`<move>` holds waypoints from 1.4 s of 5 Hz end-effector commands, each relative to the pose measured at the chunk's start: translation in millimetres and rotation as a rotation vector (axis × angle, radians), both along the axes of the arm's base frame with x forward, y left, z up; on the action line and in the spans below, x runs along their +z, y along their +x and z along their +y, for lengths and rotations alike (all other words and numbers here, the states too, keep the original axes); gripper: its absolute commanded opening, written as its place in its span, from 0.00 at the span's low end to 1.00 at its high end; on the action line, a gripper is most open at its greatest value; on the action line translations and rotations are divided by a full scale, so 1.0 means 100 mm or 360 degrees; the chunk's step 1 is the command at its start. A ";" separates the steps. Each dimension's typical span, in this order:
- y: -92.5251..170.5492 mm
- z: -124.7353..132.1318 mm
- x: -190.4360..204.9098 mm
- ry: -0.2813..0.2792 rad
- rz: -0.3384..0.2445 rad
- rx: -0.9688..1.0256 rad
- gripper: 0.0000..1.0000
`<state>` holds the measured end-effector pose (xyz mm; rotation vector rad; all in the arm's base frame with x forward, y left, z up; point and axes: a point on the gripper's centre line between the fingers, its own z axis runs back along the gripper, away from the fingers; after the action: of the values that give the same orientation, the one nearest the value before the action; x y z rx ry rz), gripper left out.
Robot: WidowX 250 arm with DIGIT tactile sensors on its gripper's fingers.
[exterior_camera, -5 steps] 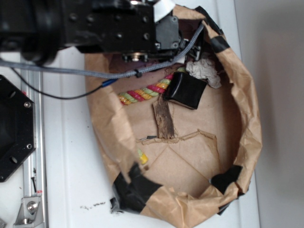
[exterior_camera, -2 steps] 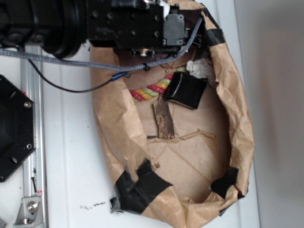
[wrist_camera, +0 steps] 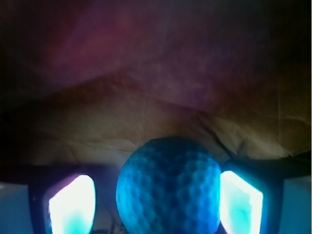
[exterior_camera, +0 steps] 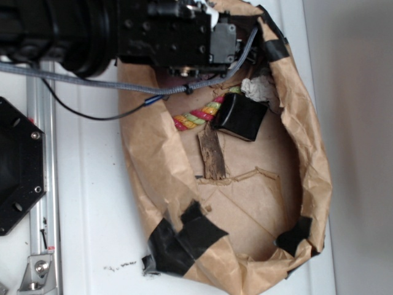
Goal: Grab the blue ball.
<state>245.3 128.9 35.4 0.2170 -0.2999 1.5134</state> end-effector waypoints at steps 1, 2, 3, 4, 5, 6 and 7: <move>-0.35 -0.05 0.14 -0.0089 0.0020 -0.0010 0.00; -0.32 -0.04 0.19 -0.0112 0.0007 -0.0012 0.00; -0.32 -0.04 0.21 -0.0109 -0.0002 -0.0012 0.00; -0.31 -0.06 0.23 -0.0108 -0.0010 -0.0018 0.00; -0.25 -0.08 0.30 -0.0113 -0.0039 -0.0099 0.00; -0.03 -0.35 0.73 -0.0091 -0.0225 -0.0501 0.00; 0.17 -0.79 1.11 -0.0060 -0.0282 -0.0902 0.00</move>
<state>280.1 43.8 121.2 -0.0136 -0.3562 0.9797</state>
